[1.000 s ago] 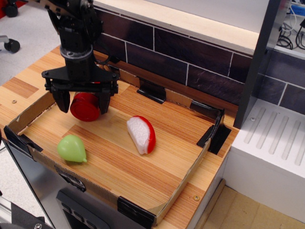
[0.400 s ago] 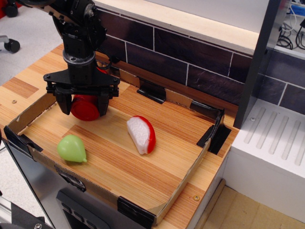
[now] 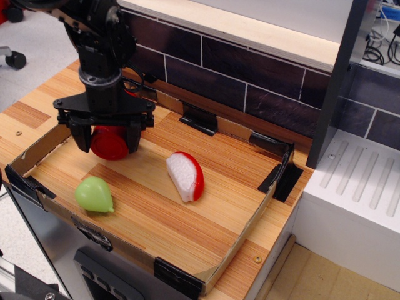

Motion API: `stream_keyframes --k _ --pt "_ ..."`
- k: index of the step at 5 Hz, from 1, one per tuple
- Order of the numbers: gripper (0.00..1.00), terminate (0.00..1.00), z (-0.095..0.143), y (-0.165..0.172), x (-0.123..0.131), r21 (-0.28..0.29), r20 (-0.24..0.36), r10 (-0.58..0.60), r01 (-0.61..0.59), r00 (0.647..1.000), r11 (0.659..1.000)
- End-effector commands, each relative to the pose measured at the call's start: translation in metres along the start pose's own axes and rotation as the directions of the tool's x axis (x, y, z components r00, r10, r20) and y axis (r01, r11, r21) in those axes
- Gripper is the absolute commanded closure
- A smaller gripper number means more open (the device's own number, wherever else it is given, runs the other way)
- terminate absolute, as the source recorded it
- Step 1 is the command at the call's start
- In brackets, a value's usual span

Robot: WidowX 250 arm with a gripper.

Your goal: Upright basil bottle

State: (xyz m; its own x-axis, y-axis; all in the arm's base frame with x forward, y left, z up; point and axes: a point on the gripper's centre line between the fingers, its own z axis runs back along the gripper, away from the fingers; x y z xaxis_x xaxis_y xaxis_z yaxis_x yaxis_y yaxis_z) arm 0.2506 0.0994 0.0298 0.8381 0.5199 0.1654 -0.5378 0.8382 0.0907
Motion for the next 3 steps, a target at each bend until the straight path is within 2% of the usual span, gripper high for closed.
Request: stream_keyframes --k 1,2,3 --pt "1.00 0.00 0.065 0.010 0.028 0.006 -0.013 0.077 -0.077 0.997 0.997" --pt "1.00 0.00 0.083 0.014 0.036 0.012 -0.090 0.106 -0.105 0.990 0.994" --pt "1.00 0.00 0.088 0.017 0.048 0.028 -0.143 0.142 -0.140 0.979 0.990"
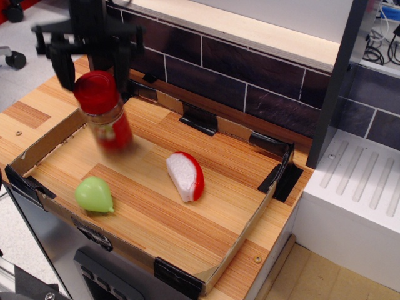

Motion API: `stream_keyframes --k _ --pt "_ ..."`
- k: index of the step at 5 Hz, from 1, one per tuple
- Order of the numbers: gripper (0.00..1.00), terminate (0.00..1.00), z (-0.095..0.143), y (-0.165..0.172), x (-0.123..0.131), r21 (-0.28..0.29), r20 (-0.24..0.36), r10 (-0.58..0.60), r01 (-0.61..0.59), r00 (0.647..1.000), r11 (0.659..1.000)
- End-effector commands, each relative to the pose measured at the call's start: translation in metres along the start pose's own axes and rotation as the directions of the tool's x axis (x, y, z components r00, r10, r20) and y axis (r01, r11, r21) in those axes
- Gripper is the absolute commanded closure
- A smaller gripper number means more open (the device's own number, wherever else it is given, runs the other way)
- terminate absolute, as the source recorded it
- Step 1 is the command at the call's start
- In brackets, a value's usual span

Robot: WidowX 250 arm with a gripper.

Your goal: Upright basil bottle

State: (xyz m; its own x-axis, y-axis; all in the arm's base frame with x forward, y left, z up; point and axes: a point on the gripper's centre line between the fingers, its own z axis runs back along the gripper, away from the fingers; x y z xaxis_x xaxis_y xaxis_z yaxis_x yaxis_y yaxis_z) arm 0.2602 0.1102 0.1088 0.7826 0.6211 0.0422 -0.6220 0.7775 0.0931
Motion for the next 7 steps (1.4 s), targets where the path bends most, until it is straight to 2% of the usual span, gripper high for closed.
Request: stream_keyframes --k 1,2,3,4,5,6,7 --pt "0.00 0.00 0.010 0.001 0.032 0.058 -0.086 0.063 -0.058 0.994 0.997" --pt "0.00 0.00 0.017 0.004 0.041 0.001 0.090 0.094 -0.094 0.992 0.996" --pt "0.00 0.00 0.024 0.005 0.040 -0.006 0.087 0.094 -0.094 0.992 0.996" --pt "0.00 0.00 0.036 0.004 0.037 -0.036 0.142 0.096 -0.092 0.985 0.995" --pt "0.00 0.00 0.058 -0.005 0.033 -0.093 0.192 0.105 -0.088 0.976 0.992" --pt "0.00 0.00 0.071 -0.014 0.026 -0.097 0.196 0.045 -0.027 0.980 0.995" --pt "0.00 0.00 0.071 -0.014 0.026 -0.097 0.196 0.045 -0.027 0.980 0.995"
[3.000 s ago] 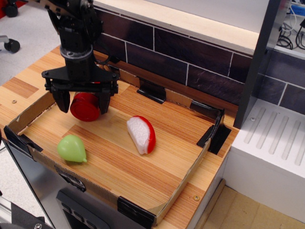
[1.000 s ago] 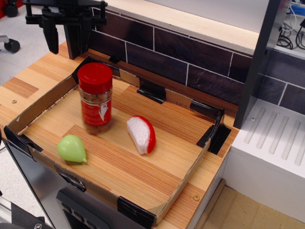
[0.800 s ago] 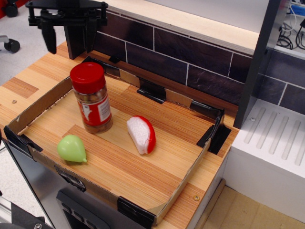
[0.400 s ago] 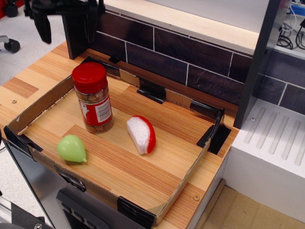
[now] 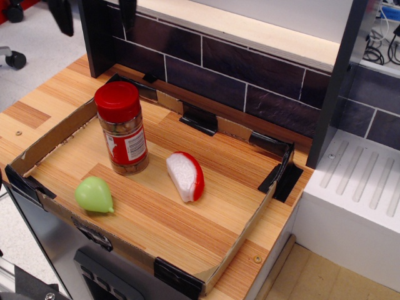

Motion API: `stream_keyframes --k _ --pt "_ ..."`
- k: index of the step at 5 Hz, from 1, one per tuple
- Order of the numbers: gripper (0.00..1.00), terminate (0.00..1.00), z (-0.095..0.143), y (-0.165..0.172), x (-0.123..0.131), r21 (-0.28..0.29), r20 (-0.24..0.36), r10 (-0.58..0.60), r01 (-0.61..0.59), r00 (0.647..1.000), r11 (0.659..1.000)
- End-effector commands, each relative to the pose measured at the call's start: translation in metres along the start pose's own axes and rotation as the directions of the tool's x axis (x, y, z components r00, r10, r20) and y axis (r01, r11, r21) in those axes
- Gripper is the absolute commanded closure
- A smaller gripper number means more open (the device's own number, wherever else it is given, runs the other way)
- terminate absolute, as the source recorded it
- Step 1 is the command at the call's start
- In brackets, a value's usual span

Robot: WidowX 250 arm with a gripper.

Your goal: Upright basil bottle

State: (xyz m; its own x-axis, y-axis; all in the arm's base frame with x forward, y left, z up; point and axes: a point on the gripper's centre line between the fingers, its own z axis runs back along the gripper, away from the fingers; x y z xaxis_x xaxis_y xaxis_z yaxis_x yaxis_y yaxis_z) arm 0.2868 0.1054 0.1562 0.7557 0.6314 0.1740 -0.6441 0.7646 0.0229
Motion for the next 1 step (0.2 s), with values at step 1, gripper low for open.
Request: stream_keyframes --k 1 --pt "0.00 1.00 0.0213 -0.0002 0.0094 -0.027 0.067 0.004 -0.002 0.998 1.000"
